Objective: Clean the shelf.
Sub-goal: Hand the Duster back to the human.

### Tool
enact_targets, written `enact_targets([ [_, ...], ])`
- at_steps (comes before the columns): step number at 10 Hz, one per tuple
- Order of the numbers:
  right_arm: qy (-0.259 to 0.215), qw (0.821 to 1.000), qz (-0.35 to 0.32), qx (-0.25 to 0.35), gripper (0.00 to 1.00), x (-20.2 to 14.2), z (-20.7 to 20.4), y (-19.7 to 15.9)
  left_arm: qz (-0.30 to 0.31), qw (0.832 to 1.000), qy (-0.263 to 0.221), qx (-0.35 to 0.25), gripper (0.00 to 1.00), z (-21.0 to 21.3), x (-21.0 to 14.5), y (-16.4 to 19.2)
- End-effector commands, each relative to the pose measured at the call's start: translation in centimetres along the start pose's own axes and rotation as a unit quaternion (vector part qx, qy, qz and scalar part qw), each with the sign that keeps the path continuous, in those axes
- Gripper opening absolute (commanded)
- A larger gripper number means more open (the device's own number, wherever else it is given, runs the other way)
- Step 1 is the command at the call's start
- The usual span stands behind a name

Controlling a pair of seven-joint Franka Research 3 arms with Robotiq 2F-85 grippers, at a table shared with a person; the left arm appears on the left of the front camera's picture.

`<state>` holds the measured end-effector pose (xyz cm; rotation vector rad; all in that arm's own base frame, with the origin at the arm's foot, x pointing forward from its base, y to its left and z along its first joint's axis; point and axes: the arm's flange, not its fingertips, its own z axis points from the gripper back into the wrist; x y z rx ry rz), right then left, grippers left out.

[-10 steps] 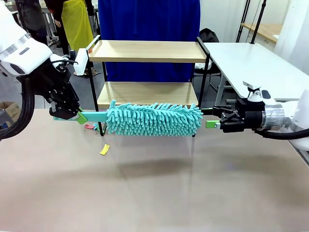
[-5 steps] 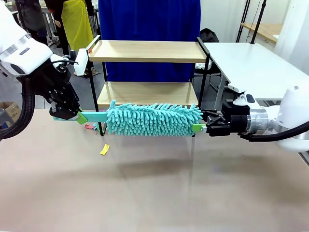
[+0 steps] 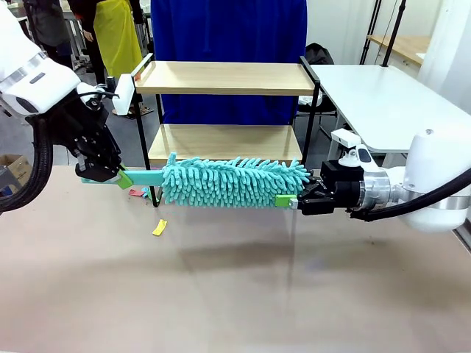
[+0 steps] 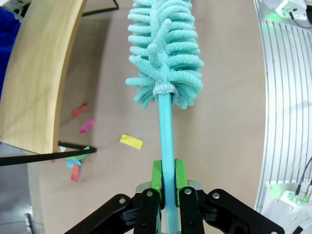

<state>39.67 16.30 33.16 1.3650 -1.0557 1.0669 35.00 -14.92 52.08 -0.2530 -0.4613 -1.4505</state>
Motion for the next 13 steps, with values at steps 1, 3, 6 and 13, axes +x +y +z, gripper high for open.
enact_targets([
  [1,-0.018,1.0,0.017,-0.009,0.43,-0.25,-1.01,0.59,0.0,1.0,-0.005,-0.001,0.13,0.2,0.03,-0.04],
  [3,-0.018,1.0,0.018,-0.002,0.0,-0.24,-0.73,0.51,0.0,1.0,-0.005,-0.001,0.13,0.2,0.03,-0.04],
  [6,-0.019,1.0,0.015,0.008,0.0,-0.23,-0.42,0.42,0.0,1.0,-0.005,-0.001,0.13,0.2,0.03,-0.04],
  [13,-0.053,0.998,0.039,0.01,0.0,0.28,-0.12,0.6,0.0,1.0,-0.005,-0.001,0.13,0.2,0.03,-0.04],
])
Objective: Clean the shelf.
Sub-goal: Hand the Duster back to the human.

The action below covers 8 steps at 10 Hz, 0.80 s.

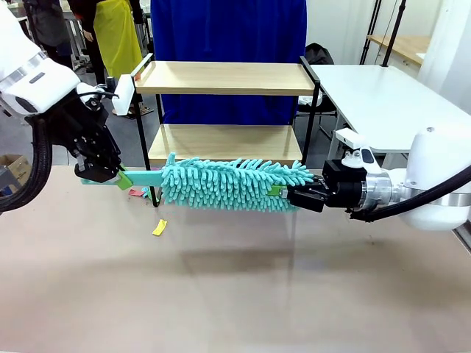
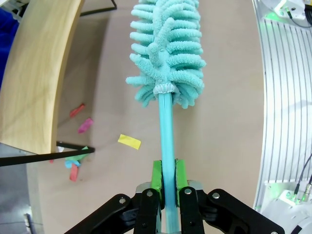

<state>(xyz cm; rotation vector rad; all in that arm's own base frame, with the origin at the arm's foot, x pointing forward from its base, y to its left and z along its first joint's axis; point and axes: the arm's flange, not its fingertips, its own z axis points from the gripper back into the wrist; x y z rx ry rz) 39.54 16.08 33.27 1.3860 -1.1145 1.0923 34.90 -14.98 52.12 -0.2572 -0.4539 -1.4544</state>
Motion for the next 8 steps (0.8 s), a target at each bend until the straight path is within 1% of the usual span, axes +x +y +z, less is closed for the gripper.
enact_targets([
  [1,0.006,1.0,-0.003,0.0,0.0,0.0,-0.1,0.0,0.001,1.0,0.0,0.0,0.72,0.0,-0.1,0.0],
  [2,0.006,1.0,-0.003,0.0,0.0,0.0,-0.1,0.0,0.006,1.0,-0.025,-0.007,0.72,0.2,-0.3,0.3],
  [3,0.006,1.0,-0.003,0.0,0.0,0.0,-0.1,0.0,0.014,0.999,-0.048,-0.008,1.0,0.8,-0.8,0.4],
  [4,0.006,1.0,-0.003,0.0,0.0,0.0,-0.1,0.0,0.023,0.997,-0.076,-0.007,0.76,1.8,-1.5,0.8],
  [5,0.006,1.0,-0.003,0.0,0.0,0.0,-0.1,0.0,0.035,0.991,-0.126,-0.014,1.0,3.2,-3.1,1.6],
  [7,0.006,1.0,-0.003,0.0,0.0,0.0,-0.1,0.0,0.056,0.979,-0.195,-0.017,1.0,5.7,-7.3,2.5],
  [8,0.006,1.0,-0.003,0.0,0.0,0.0,-0.1,0.0,0.057,0.97,-0.235,-0.018,1.0,6.9,-9.5,2.8],
])
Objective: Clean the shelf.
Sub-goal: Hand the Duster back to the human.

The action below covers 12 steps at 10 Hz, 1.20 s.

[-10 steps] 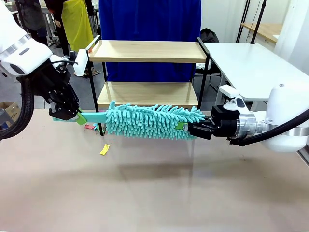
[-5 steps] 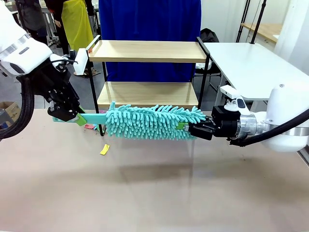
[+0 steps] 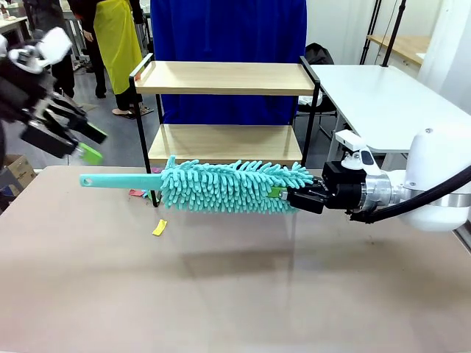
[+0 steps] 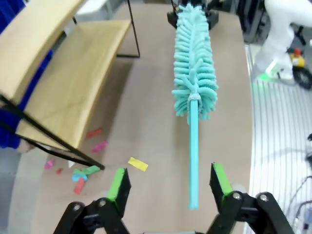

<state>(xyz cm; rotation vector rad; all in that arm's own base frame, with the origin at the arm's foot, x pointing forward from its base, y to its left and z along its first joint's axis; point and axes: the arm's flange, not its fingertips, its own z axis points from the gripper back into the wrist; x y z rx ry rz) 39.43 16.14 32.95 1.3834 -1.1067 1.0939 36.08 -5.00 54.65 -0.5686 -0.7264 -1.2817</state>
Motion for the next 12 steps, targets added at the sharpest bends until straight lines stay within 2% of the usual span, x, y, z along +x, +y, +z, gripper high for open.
enact_targets([
  [1,0.003,1.0,-0.001,0.0,0.0,0.3,-0.1,0.0,-0.005,0.998,-0.067,-0.013,1.0,2.7,-3.0,0.9],
  [4,0.003,1.0,-0.001,0.0,0.0,0.3,-0.1,0.0,0.011,0.993,-0.121,-0.001,1.0,6.1,-7.1,1.4],
  [7,0.003,1.0,-0.001,0.0,0.0,0.3,-0.1,0.0,0.016,0.995,-0.098,0.004,1.0,6.4,-6.8,0.8],
  [8,0.0,1.0,0.0,0.0,0.17,0.0,0.0,0.0,0.016,0.995,-0.098,0.004,1.0,6.4,-6.8,0.8],
  [12,-0.039,0.992,0.104,-0.061,0.17,11.2,2.2,3.3,0.016,0.995,-0.098,0.004,1.0,6.4,-6.8,0.8],
])
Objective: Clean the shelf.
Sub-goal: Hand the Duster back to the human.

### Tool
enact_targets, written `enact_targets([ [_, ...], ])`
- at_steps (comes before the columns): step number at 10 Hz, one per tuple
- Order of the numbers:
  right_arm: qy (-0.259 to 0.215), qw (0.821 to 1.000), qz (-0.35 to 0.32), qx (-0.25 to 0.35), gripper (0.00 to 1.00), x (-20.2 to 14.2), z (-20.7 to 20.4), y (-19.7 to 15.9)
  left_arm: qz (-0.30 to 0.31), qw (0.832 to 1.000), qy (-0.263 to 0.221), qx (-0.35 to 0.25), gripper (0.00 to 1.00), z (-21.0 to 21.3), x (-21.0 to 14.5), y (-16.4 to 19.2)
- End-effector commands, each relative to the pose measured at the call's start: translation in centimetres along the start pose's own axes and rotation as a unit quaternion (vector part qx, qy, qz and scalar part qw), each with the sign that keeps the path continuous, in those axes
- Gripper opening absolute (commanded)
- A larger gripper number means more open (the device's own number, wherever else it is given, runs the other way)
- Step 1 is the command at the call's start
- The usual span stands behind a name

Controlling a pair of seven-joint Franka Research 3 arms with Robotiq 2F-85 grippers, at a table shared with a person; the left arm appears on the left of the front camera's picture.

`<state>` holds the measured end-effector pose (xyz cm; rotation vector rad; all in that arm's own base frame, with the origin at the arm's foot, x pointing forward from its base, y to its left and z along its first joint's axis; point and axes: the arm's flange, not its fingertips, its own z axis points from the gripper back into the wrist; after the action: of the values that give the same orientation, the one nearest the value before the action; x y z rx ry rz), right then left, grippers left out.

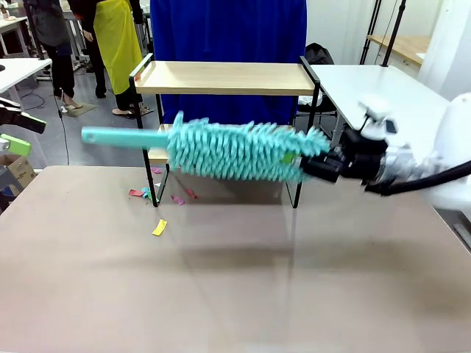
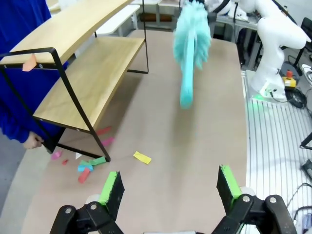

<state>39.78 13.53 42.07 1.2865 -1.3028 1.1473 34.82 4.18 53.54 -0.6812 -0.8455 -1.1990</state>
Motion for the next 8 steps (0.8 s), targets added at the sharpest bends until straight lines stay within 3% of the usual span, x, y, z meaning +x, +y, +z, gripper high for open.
enact_targets([
  [1,-0.022,0.998,0.033,-0.057,0.17,5.1,0.8,1.8,-0.007,1.0,-0.019,-0.002,1.0,0.1,0.1,0.2],
  [4,-0.035,0.983,0.066,-0.167,0.17,12.2,2.9,1.0,-0.007,1.0,-0.019,-0.002,1.0,0.1,0.1,0.2],
  [6,-0.044,0.964,0.073,-0.253,0.17,14.4,5.3,-0.2,-0.007,1.0,-0.019,-0.002,1.0,0.1,0.1,0.2],
  [8,-0.052,0.925,0.066,-0.372,0.17,15.0,9.0,-1.5,-0.007,1.0,-0.019,-0.002,1.0,0.1,0.1,0.2],
])
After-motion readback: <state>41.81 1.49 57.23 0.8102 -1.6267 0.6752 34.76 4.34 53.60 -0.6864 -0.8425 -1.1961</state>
